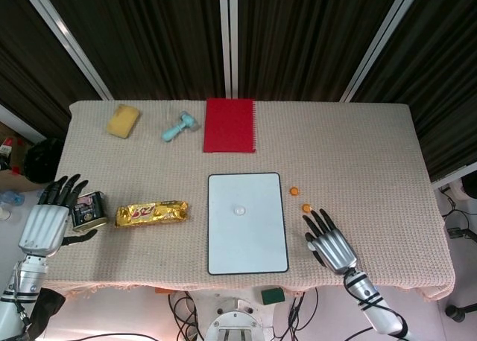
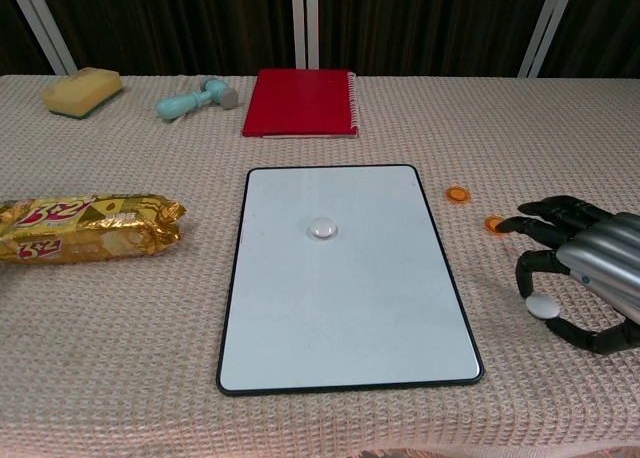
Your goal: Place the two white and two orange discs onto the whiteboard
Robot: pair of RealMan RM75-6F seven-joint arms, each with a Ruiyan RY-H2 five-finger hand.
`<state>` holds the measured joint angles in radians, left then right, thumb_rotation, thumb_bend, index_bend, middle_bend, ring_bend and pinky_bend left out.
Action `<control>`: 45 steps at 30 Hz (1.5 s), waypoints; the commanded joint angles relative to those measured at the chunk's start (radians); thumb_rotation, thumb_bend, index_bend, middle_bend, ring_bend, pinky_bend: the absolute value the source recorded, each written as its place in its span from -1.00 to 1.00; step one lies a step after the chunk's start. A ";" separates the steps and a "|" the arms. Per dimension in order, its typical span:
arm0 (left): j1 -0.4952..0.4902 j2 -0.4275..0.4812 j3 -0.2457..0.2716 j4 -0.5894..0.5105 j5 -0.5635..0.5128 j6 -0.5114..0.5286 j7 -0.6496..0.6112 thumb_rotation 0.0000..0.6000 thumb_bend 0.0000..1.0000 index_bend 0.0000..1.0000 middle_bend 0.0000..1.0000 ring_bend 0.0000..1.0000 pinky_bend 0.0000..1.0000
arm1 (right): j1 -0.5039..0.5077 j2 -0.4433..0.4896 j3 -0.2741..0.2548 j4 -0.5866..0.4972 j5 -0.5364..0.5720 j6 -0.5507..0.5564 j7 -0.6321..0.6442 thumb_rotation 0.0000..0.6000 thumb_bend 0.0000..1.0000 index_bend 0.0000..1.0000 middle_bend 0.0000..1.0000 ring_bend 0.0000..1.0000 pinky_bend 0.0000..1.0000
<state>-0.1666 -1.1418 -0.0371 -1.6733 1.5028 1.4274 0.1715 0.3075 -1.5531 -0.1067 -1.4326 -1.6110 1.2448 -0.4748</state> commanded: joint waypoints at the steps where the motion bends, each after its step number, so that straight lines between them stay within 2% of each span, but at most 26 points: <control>1: 0.000 0.000 -0.001 0.000 -0.001 0.001 0.000 0.62 -1.00 -0.80 -0.93 -0.98 -0.77 | 0.007 0.005 0.012 -0.010 -0.010 0.005 0.001 1.00 -0.23 0.11 -0.84 -1.00 -1.00; 7: 0.005 0.002 -0.005 -0.001 -0.006 0.010 0.001 0.62 -1.00 -0.80 -0.93 -0.98 -0.77 | 0.063 -0.002 0.090 -0.051 -0.026 0.001 -0.015 1.00 -0.23 0.13 -0.84 -1.00 -1.00; 14: 0.011 0.003 -0.014 0.007 -0.020 0.022 -0.002 0.62 -1.00 -0.80 -0.93 -0.98 -0.77 | 0.151 -0.100 0.198 -0.023 0.068 -0.104 -0.086 1.00 -0.22 0.14 -0.84 -1.00 -1.00; 22: 0.010 0.005 -0.024 0.016 -0.038 0.019 -0.009 0.62 -1.00 -0.80 -0.93 -0.98 -0.77 | 0.231 -0.210 0.263 0.051 0.170 -0.194 -0.144 1.00 -0.22 0.14 -0.84 -1.00 -1.00; 31: 0.007 0.003 -0.025 0.022 -0.044 0.010 -0.011 0.61 -1.00 -0.80 -0.93 -0.98 -0.77 | 0.302 -0.301 0.298 0.124 0.247 -0.245 -0.199 1.00 -0.22 0.14 -0.82 -1.00 -1.00; 45: 0.006 0.004 -0.025 0.025 -0.044 0.009 -0.015 0.62 -1.00 -0.80 -0.93 -0.98 -0.77 | 0.346 -0.369 0.288 0.175 0.289 -0.245 -0.215 1.00 -0.22 0.15 -0.82 -1.00 -1.00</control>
<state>-0.1603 -1.1377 -0.0624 -1.6487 1.4591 1.4368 0.1566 0.6522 -1.9207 0.1818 -1.2586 -1.3220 0.9995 -0.6908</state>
